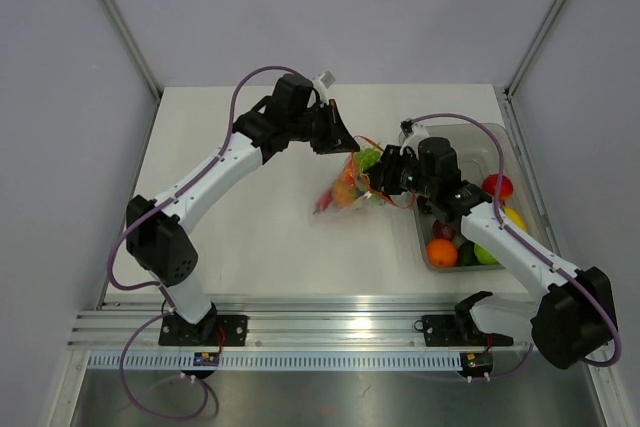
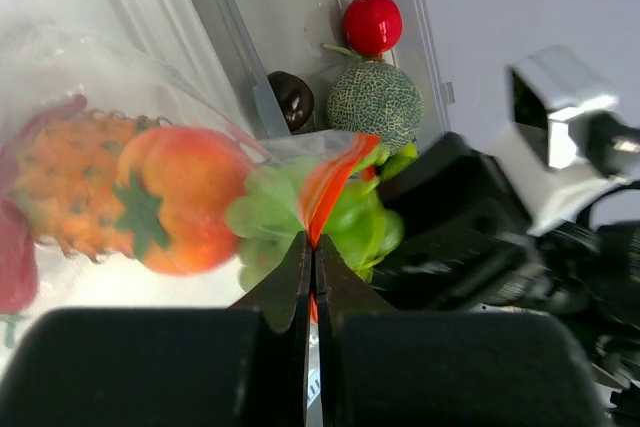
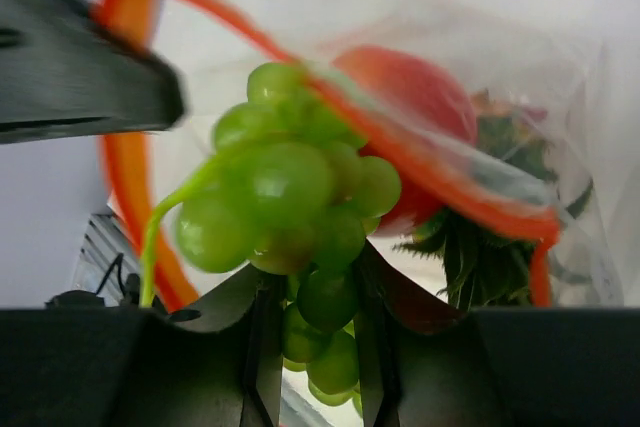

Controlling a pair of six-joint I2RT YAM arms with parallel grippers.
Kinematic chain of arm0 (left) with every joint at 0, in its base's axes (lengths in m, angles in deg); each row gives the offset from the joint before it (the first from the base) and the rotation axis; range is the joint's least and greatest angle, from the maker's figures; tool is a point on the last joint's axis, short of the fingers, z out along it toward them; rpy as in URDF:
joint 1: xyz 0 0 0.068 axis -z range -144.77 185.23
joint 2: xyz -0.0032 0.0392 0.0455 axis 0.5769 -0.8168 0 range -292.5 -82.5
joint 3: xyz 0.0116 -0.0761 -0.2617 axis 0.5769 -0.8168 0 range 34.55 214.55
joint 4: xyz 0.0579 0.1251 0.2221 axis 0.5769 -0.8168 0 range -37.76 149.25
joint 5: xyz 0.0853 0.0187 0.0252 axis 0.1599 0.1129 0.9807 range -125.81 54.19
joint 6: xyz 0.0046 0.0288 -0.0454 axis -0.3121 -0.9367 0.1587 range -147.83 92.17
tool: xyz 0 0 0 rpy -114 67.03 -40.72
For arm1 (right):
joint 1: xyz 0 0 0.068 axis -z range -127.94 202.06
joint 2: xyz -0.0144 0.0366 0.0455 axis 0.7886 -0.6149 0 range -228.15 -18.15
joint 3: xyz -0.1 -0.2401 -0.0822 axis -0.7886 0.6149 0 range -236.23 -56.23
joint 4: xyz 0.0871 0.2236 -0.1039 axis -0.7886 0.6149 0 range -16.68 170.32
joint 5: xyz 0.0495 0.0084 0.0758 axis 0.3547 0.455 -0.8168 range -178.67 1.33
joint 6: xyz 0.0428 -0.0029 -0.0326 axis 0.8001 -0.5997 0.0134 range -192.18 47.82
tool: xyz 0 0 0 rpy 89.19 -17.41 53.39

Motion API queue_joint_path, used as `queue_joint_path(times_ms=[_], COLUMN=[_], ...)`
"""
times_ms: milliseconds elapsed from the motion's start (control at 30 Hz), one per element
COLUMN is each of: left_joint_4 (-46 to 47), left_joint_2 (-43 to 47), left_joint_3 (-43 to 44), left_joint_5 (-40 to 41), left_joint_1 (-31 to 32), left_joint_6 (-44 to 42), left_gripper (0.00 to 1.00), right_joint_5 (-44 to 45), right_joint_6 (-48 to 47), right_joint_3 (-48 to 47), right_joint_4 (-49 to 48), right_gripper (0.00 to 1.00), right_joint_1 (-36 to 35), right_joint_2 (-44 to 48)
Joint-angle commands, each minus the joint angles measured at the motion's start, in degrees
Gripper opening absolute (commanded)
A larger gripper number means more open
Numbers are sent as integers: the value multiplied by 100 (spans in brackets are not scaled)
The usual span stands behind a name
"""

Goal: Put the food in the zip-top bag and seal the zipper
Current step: Place the fake fruit in the zipper food storage bag.

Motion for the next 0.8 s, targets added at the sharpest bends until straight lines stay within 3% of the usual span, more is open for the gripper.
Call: queue_joint_path(times_ms=[0, 333, 500, 600, 767], left_joint_4=[462, 471, 489, 480, 418], left_joint_2=[46, 55, 81, 73, 64], left_joint_3=[-23, -67, -67, -85, -155], left_joint_5=[-333, -465, -535, -605, -720], left_joint_1=[24, 24, 24, 24, 24], left_joint_6=[-4, -22, -31, -57, -145], left_gripper=[0, 0, 0, 0, 0], right_joint_5=[115, 150, 580, 844, 1108], right_joint_6=[-121, -428, -665, -832, -1079], right_joint_3=[238, 72, -183, -367, -772], right_joint_4=[-324, 185, 774, 1072, 1634], right_gripper=[30, 28, 27, 33, 51], right_joint_1=[-33, -33, -42, -42, -33], right_joint_2=[-168, -669, -889, -898, -846])
